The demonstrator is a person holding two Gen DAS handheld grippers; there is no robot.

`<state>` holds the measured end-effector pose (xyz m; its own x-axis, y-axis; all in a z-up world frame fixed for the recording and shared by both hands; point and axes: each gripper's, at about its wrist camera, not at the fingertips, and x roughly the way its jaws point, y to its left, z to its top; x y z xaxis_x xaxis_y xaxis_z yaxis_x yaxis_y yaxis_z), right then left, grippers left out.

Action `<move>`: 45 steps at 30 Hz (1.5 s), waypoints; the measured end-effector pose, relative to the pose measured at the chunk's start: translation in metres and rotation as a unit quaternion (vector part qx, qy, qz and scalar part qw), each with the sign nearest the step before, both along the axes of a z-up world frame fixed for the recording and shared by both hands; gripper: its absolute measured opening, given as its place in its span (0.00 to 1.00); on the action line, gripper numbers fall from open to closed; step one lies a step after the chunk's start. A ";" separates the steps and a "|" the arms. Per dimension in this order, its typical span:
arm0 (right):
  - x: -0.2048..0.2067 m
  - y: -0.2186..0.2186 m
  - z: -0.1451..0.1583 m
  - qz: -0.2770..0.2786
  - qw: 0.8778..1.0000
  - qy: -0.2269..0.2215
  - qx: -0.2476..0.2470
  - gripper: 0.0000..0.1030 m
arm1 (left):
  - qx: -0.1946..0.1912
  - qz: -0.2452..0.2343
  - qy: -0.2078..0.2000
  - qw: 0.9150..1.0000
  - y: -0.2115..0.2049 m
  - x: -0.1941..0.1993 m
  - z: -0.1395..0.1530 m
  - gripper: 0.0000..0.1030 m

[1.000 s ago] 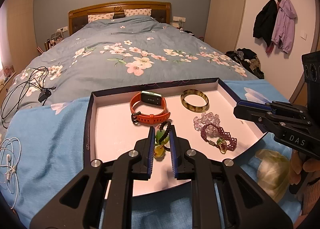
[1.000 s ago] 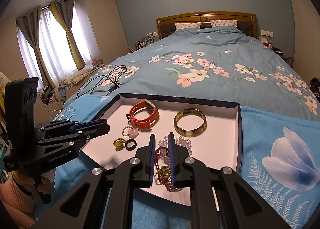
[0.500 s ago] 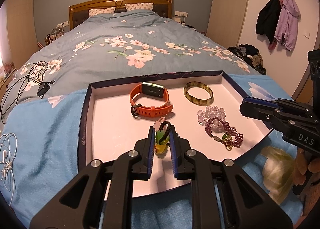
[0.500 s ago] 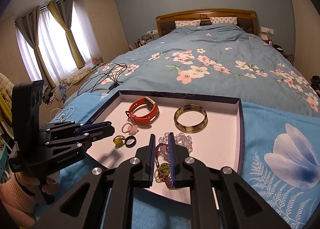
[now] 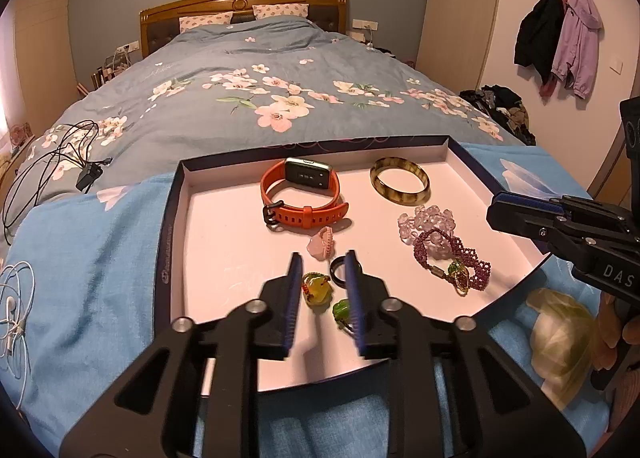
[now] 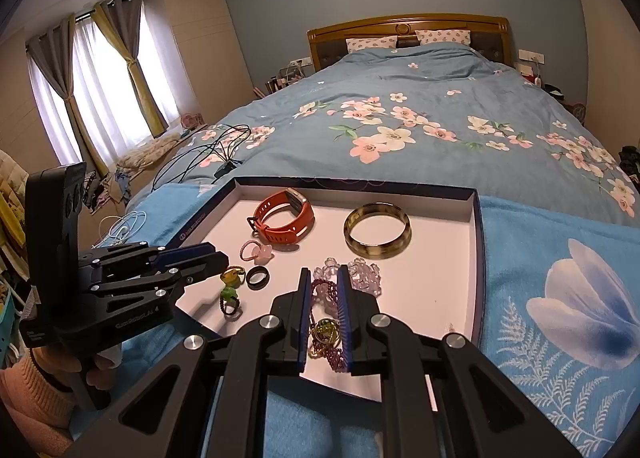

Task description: Organize jewelry

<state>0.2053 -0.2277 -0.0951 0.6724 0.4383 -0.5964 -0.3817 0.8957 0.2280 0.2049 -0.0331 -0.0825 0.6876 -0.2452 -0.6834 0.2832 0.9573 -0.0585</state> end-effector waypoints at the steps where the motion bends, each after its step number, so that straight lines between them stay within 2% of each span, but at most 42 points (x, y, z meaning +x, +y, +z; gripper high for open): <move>1: -0.001 0.000 0.000 -0.001 1.000 -0.001 0.000 0.12 | 0.000 0.000 -0.002 1.000 0.000 -0.001 0.001 0.29; 3: -0.003 -0.001 0.001 -0.002 1.000 -0.002 0.000 0.12 | -0.001 0.000 -0.010 1.000 0.001 -0.005 0.004 0.44; 5: -0.006 -0.002 0.003 -0.005 1.000 -0.005 0.000 0.19 | 0.001 0.002 -0.020 1.000 0.002 -0.011 0.008 0.50; 6: -0.007 -0.003 0.004 -0.008 1.000 -0.007 0.000 0.27 | 0.001 0.004 -0.025 1.000 0.003 -0.014 0.010 0.61; 8: -0.013 -0.005 0.006 -0.016 1.000 -0.013 0.000 0.33 | -0.002 0.010 -0.040 0.999 0.008 -0.023 0.017 0.77; 9: -0.015 -0.006 0.007 -0.018 1.000 -0.015 0.000 0.36 | 0.000 0.013 -0.052 0.999 0.009 -0.029 0.020 0.80; 10: -0.019 -0.007 0.008 -0.023 1.000 -0.019 0.000 0.46 | 0.001 0.014 -0.060 0.998 0.011 -0.035 0.024 0.83; 11: -0.023 -0.009 0.010 -0.029 0.999 -0.024 -0.001 0.54 | 0.002 0.016 -0.069 0.998 0.012 -0.041 0.027 0.92; 13: -0.031 -0.010 0.014 -0.035 0.999 -0.036 0.000 0.65 | 0.001 0.018 -0.086 0.996 0.014 -0.053 0.033 0.95; 15: -0.043 -0.008 0.019 -0.040 0.998 -0.056 -0.004 0.70 | 0.005 0.023 -0.103 0.994 0.016 -0.066 0.038 0.95; 16: -0.049 -0.007 0.021 -0.043 0.997 -0.066 -0.010 0.79 | 0.007 0.028 -0.110 0.993 0.017 -0.072 0.040 0.95; 17: -0.056 -0.005 0.024 -0.050 0.995 -0.080 -0.018 0.92 | 0.007 0.032 -0.117 0.993 0.018 -0.078 0.043 0.95; 18: -0.061 -0.004 0.026 -0.055 0.994 -0.093 -0.022 0.94 | 0.006 0.037 -0.128 0.991 0.019 -0.085 0.045 0.95; 21: -0.087 -0.005 0.032 -0.079 0.987 -0.141 -0.020 0.93 | 0.002 0.051 -0.164 0.985 0.022 -0.108 0.053 0.95; 24: -0.101 -0.006 0.033 -0.100 0.982 -0.159 -0.025 0.93 | -0.004 0.066 -0.184 0.981 0.026 -0.125 0.059 0.95; 30: -0.117 -0.002 0.034 -0.110 0.977 -0.177 -0.035 0.93 | -0.016 0.087 -0.211 0.973 0.031 -0.148 0.068 0.95; 45: -0.136 0.002 0.033 -0.109 0.976 -0.186 -0.019 0.93 | -0.015 0.096 -0.234 0.967 0.026 -0.177 0.073 0.95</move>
<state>0.0692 -0.2257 -0.0623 0.9207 0.2419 -0.3062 -0.2302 0.9703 0.0742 0.0275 -0.0074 -0.0100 0.9546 -0.0975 -0.2816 0.1032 0.9946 0.0056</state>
